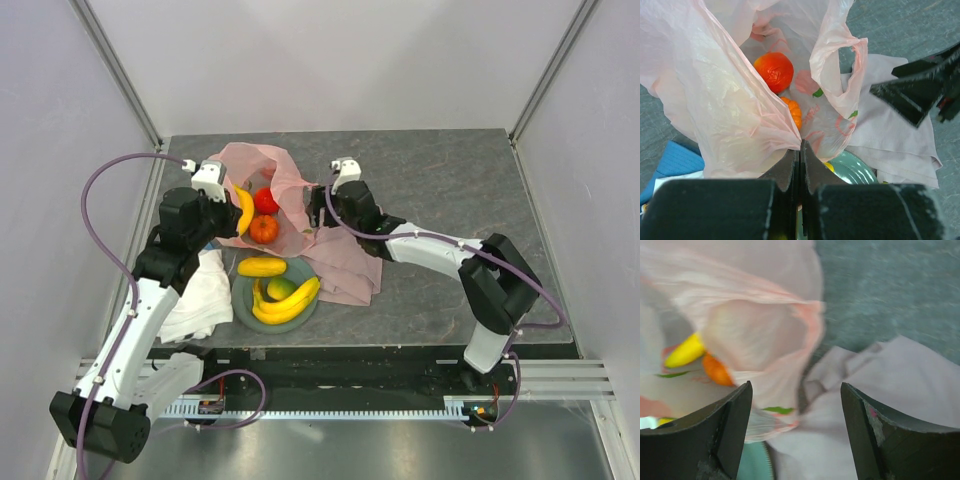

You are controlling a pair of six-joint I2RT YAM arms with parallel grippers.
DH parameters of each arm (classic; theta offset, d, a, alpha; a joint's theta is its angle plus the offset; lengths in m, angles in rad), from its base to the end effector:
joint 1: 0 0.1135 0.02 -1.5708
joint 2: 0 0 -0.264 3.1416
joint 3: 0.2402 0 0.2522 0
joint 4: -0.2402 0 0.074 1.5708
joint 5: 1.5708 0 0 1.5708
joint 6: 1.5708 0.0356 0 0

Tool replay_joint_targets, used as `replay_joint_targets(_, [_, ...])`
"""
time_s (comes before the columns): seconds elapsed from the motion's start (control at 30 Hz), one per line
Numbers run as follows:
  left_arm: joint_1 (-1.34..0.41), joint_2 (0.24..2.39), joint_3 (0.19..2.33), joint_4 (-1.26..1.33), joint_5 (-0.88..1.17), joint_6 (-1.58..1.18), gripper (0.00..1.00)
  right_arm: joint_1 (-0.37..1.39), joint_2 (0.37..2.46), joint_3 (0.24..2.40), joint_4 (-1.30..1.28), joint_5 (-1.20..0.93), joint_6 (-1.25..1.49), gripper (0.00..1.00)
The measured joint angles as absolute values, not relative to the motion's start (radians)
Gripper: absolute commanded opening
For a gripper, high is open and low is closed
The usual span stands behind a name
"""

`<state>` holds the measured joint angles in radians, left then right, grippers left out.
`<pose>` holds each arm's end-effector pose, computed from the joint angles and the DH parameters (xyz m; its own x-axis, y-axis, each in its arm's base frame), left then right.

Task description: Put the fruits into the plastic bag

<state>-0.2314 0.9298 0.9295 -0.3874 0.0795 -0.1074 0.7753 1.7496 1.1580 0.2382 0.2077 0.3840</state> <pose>0.2023 -0.0506 0.3436 -0.3980 -0.0160 -0.9172 0.2590 0.9572 -0.1291 0.2950 0.2788 0.2488 -0.4340 0.0880 -0.8966 -0.4143 0.8643 0.2853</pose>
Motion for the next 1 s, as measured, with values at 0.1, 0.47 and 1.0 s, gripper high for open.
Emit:
replay_joint_targets(0.1, [-0.231,0.933,0.928,-0.387,0.08,-0.107,0.02,0.698,1.763,1.137,0.228,0.162,0.42,0.76])
replay_joint_targets(0.47, [-0.231,0.94,0.928,-0.387,0.08,-0.107,0.02,0.585,1.898,1.14,0.375,-0.077,0.522,0.7])
replay_joint_targets(1.0, [-0.231,0.963,0.926,-0.387,0.079,-0.107,0.01,0.571,1.961,1.139,0.447,-0.13,0.545,0.65])
